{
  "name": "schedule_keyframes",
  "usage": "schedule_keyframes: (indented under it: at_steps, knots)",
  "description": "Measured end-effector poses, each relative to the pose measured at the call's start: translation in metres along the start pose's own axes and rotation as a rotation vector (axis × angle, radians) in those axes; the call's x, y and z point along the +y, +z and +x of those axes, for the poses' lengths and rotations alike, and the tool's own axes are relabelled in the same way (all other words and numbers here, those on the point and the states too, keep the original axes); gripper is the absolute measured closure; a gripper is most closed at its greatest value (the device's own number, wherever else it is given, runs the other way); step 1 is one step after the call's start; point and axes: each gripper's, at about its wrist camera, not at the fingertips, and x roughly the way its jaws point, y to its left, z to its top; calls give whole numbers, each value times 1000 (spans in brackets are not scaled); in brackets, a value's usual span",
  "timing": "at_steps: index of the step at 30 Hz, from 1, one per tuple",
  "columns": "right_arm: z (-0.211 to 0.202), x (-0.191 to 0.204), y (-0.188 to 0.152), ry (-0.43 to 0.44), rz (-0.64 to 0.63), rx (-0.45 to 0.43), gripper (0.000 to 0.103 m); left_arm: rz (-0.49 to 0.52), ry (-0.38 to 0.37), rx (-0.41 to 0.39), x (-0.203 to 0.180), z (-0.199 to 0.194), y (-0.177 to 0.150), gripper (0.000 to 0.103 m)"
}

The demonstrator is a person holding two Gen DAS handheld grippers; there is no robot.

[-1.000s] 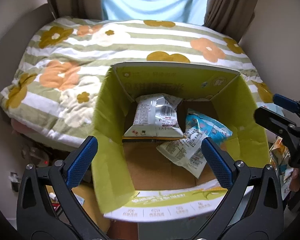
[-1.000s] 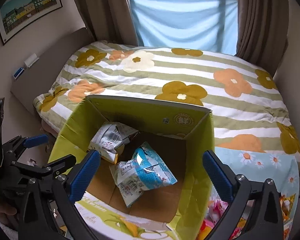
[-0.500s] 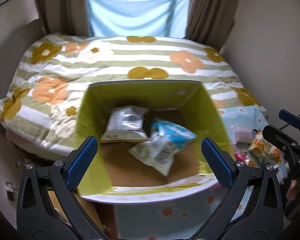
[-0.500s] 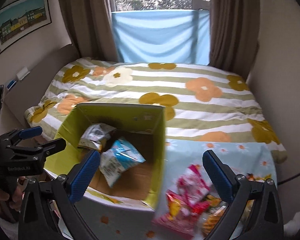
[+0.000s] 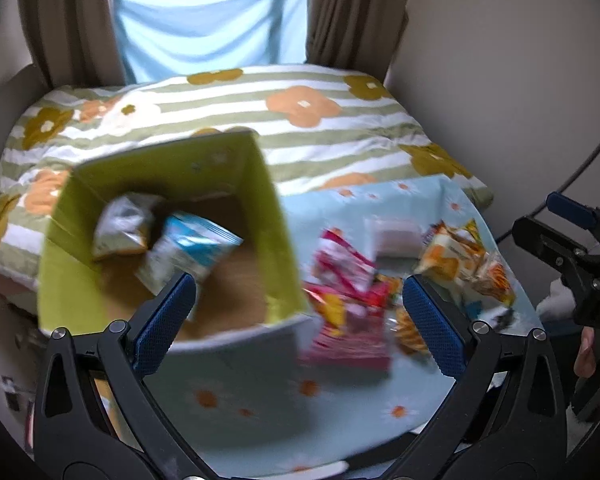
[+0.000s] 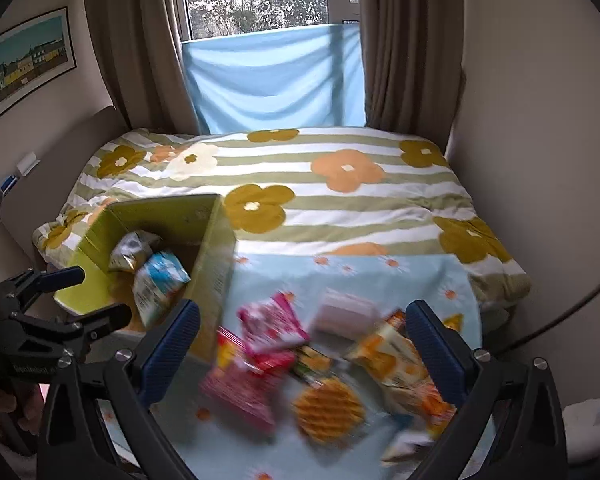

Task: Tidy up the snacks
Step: 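Move both tools back to the pile and lower onto the snacks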

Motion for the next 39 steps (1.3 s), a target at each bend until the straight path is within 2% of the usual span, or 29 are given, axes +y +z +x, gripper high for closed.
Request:
schedule_keyframes:
  at_steps: [7,12,18,20,29,31,32,33,37,39]
  knots:
    - [-3,-70,-37,-2,8,43,1,-47,57,19,-57,28,-39,0]
    - [8,-105,-69,-45,-14,75,1,-82,74,60,-67,61,-68,0]
    - [36,-136,-108,-18,59,134,1,-71,97,72,-69,100,-86,0]
    - [47,-141,-118,-15,78,160,1,-58,78,92,-69,116,-90,0]
    - [73,-149,-139,-1,93,224,1,2,102,111,-64,154,-95,1]
    - [77,-150,-140,2,102,232,1,2,88,124,-62,161,-94,4]
    - [79,-150,-141,5,105,235,1,-2,75,140,-60,165,-94,11]
    - [82,-150,-142,7,106,239,1,-2,77,152,-60,169,-93,14]
    - [88,-151,-143,13,118,254,1,-2,70,159,-59,172,-95,17]
    - [91,-151,-143,12,120,261,1,-4,63,165,-58,172,-95,22]
